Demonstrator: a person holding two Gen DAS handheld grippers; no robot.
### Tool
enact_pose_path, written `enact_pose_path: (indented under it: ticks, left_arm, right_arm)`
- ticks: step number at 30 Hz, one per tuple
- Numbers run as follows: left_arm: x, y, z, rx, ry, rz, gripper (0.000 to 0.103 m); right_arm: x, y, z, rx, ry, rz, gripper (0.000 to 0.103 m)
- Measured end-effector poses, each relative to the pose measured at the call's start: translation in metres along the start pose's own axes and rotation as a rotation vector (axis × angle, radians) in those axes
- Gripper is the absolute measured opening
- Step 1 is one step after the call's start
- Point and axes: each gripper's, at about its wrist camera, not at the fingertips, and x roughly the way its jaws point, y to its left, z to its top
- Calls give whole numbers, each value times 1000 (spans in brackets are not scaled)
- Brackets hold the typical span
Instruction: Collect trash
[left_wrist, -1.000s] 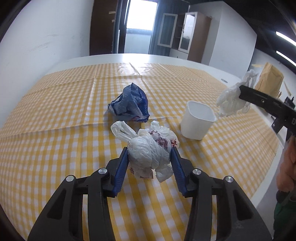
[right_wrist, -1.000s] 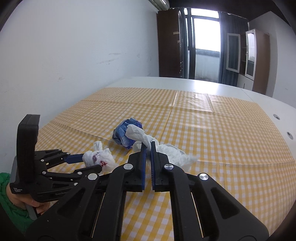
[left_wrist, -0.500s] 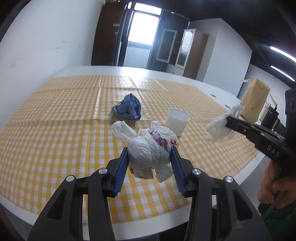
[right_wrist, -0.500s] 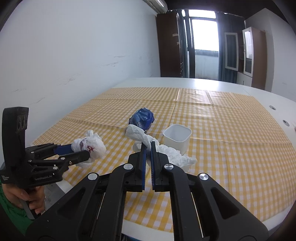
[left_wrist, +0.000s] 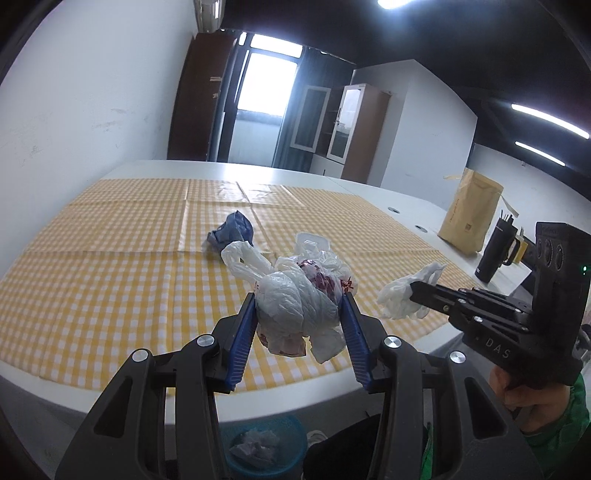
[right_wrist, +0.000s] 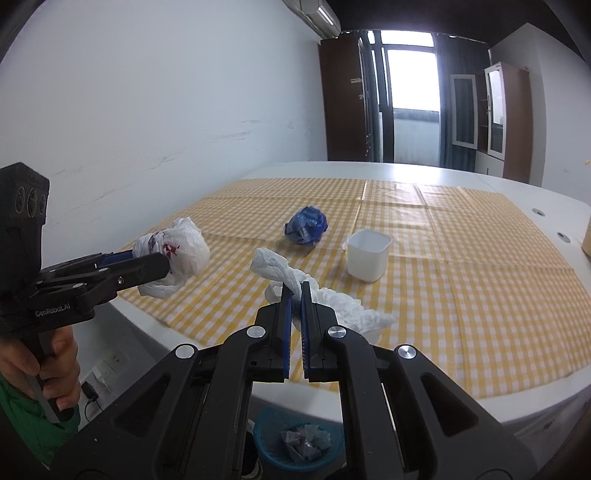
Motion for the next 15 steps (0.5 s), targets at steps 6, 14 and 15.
enact_pose_path:
  ticks: [6,14,15]
  left_arm:
    - [-11,0,-18,-15,12,-8,45]
    - [-24,-5,-43,-10,29,-31,45]
    - [-26,-7,-48,-9,34,-33,45]
  right_arm:
    - [-13,10,-18,-9,17,13,4]
    - [-26,15,-40,4,37,30,4]
    - [-28,16,-43,7,39,31,4]
